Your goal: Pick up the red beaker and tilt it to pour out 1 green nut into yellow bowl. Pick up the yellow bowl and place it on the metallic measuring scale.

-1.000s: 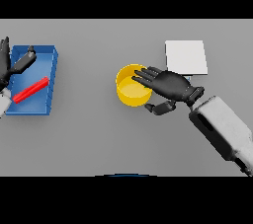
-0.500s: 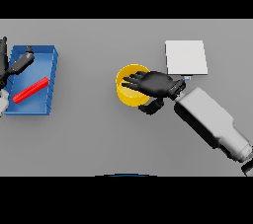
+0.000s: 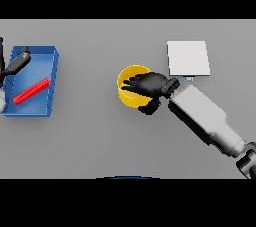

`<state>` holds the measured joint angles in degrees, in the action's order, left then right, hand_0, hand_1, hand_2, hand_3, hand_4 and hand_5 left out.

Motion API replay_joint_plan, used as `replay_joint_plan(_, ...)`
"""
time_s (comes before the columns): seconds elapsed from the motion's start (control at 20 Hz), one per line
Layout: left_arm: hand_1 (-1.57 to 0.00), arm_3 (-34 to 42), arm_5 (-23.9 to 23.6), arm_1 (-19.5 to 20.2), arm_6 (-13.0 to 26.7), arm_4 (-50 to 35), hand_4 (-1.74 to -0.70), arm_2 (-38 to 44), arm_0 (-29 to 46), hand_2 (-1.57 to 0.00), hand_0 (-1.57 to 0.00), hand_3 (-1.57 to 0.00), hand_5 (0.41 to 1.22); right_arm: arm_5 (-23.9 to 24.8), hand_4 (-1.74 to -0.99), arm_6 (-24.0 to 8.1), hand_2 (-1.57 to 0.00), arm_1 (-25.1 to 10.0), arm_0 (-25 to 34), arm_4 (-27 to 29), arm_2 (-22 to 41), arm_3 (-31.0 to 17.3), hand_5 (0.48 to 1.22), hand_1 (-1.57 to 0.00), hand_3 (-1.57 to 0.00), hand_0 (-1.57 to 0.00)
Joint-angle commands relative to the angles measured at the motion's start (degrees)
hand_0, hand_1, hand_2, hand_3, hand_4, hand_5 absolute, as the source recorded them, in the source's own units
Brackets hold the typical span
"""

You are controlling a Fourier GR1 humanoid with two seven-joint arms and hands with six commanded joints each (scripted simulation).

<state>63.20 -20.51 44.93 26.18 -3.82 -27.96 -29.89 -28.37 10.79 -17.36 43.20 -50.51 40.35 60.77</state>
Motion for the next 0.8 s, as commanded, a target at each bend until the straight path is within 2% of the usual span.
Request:
replay_joint_plan(0.0, 0.0, 0.4, -0.2, 0.0, -0.4, 0.1, -0.74, -0.1, 0.2, 0.0, 0.0, 0.0, 0.697, 0.0, -1.285, 0.0, -0.01, 0.2, 0.0, -0.1, 0.1, -0.8, 0.753, 0.0, -0.05, 0.0)
replay_joint_plan(0.15, 0.0, -0.2, -0.4, -0.4, -0.9, 0.2, -0.75, -0.1, 0.0, 0.0, 0.0, 0.0, 0.701, -1.5, -1.302, -2.2, -0.07, 0.6, -0.3, 0.6, -0.6, -1.8, 0.805, -0.04, -0.14, -0.03)
replay_joint_plan(0.2, 0.0, 0.3, -0.7, -0.5, -1.0, 0.5, -0.75, -0.4, 0.4, 0.0, 0.0, 0.0, 0.701, -1.7, -1.321, -1.9, -0.15, 0.7, -0.2, 0.6, -0.5, -1.9, 0.839, -0.14, -0.18, -0.16)
replay_joint_plan(0.3, 0.0, 0.4, -1.1, -0.6, -0.7, 0.5, -0.76, -0.4, 0.4, 0.0, 0.0, 0.0, 0.703, -1.5, -1.394, -1.1, -0.61, 0.8, -0.4, 0.7, -0.3, -1.6, 0.976, -0.65, -0.31, -0.67)
replay_joint_plan(0.35, 0.0, 0.5, -0.9, -0.3, -0.6, 0.6, -0.76, -0.5, 0.7, 0.0, 0.0, 0.0, 0.704, -2.6, -1.463, -0.4, -0.81, 0.1, -0.5, 1.2, -0.5, -0.7, 1.025, -0.84, -0.4, -0.85)
replay_joint_plan(0.45, 0.0, -0.5, -0.8, -0.4, -0.9, 0.8, -0.76, -0.3, 0.1, 0.0, 0.0, 0.0, 0.701, -3.8, -1.557, -1.1, -1.08, -0.4, -0.7, 1.8, -0.4, -0.1, 1.096, -1.1, -0.71, -1.11)
replay_joint_plan(0.6, 0.0, -0.3, -0.3, 0.1, -1.3, 0.7, -0.75, -0.2, -0.1, 0.0, 0.0, 0.0, 0.695, -4.1, -1.647, -1.0, -1.2, -0.7, -0.5, 2.4, 0.4, -0.2, 1.157, -1.33, -1.12, -1.33)
replay_joint_plan(0.75, 0.0, -0.1, 0.1, 0.3, -1.0, 0.8, -0.74, -0.4, -0.2, 0.0, 0.0, 0.0, 0.69, -3.0, -1.693, -0.3, -1.27, -1.1, -0.4, 3.2, 0.6, -0.4, 1.188, -1.45, -1.32, -1.45)
